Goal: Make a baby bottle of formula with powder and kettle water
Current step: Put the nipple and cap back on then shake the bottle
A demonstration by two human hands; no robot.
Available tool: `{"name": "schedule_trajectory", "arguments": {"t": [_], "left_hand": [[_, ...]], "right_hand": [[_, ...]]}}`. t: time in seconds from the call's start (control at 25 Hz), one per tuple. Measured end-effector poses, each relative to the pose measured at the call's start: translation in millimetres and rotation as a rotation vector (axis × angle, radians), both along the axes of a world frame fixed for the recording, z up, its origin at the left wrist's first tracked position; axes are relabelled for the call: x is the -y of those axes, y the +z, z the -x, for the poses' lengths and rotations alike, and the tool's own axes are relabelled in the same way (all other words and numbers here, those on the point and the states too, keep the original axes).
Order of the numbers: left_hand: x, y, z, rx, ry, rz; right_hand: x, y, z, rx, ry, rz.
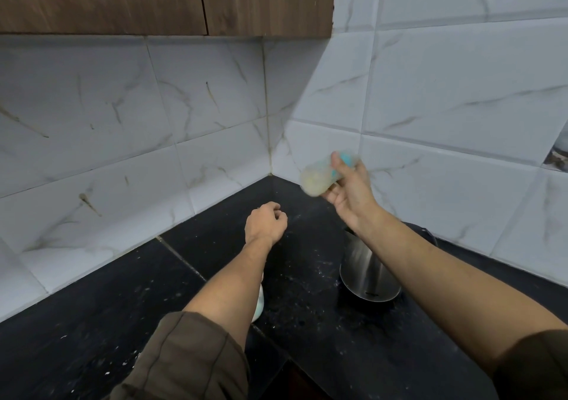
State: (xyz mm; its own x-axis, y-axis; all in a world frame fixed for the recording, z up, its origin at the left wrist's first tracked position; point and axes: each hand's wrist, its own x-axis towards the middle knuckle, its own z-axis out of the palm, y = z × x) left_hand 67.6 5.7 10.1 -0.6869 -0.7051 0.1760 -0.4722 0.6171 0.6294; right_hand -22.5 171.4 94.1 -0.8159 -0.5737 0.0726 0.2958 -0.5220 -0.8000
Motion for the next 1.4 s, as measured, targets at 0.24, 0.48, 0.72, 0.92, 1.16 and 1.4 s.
{"name": "schedule_trajectory", "arguments": {"t": [0.24, 0.48, 0.72, 0.92, 1.16, 1.4], "left_hand": [[2.3, 0.9, 2.7, 0.007, -0.005, 0.003], [1.7, 1.2, 1.5, 0.01, -0.006, 0.006], [2.9, 3.7, 0.6, -0.008, 0.009, 0.012], [-3.5, 5.7, 2.8, 0.002, 0.0, 0.002], [-7.4, 13.0, 4.1, -0.017, 0.005, 0.007], [-11.4, 13.1, 4.4, 0.013, -0.018, 0.025]], "right_hand": [[-3.1, -6.5, -10.1, -0.149, 0.151, -0.085], [-2.3, -1.3, -3.9, -0.126, 0.124, -0.115], [-3.3, -0.9, -1.1, -0.066, 0.042, -0.008], [-5.2, -5.2, 0.5, -0.119, 0.12, -0.104], [-4.9, 3.6, 1.6, -0.076, 0.042, -0.014], [-8.0, 6.4, -14.5, -0.189, 0.18, -0.179]]}}
